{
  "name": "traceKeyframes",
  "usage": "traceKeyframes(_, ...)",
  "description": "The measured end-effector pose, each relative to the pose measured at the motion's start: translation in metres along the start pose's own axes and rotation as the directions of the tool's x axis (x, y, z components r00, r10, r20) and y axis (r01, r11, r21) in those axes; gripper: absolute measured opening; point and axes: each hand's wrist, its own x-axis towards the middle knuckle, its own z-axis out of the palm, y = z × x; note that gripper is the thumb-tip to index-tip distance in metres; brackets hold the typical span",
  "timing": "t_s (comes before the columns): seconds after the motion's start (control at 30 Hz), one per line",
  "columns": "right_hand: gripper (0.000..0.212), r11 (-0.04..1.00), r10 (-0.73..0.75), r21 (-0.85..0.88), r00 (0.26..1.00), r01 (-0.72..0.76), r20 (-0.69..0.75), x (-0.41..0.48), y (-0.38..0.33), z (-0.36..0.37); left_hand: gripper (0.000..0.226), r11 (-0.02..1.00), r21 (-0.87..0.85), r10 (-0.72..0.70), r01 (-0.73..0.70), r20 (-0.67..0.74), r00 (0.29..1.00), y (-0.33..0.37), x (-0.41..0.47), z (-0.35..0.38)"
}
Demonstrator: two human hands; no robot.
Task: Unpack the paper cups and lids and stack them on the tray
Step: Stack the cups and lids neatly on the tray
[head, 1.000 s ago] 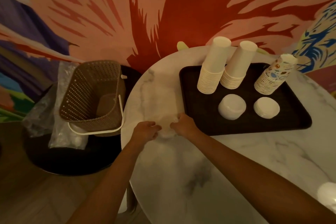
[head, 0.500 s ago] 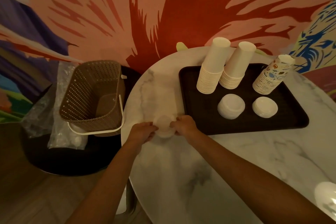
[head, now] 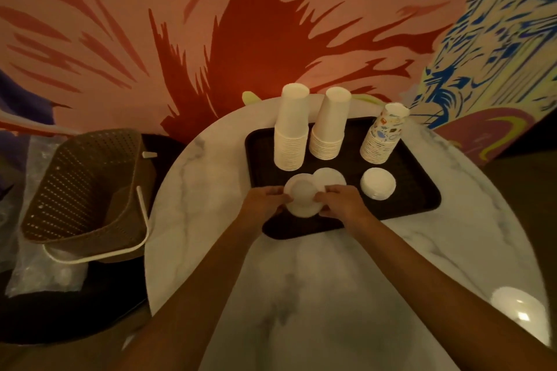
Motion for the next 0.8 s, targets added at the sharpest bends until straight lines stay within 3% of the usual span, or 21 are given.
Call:
traceKeyframes(0.17, 0.048, 0.999, 0.003, 0.04, 1.0, -0.002, -0.024, 0.019, -0.006, -0.039, 0.037, 1.0, 0.024, -0.01, 0.009, 0.05, 0.999, 0.022, 0.013, 0.038)
traceKeyframes(0.4, 0.04, 1.0, -0.028, 0.009, 1.0, 0.028, -0.01, 0.052, -0.013, -0.057, 0.034, 1.0, -0.01, -0.006, 0.006, 0.009, 1.0, 0.033, 0.036, 0.059)
traceKeyframes(0.67, 0.042, 0.994, -0.013, -0.108, 0.998, 0.019, 0.056, 0.076, -0.002, -0.059, 0.031, 0.993, -0.055, -0.106, 0.103, -0.052, 0.993, 0.022, 0.049, 0.07)
traceKeyframes(0.8, 0.042, 0.996, -0.006, -0.086, 0.996, 0.014, 0.094, 0.077, 0.004, -0.061, 0.039, 0.986, -0.093, -0.143, 0.141, -0.013, 0.99, 0.018, 0.047, 0.069)
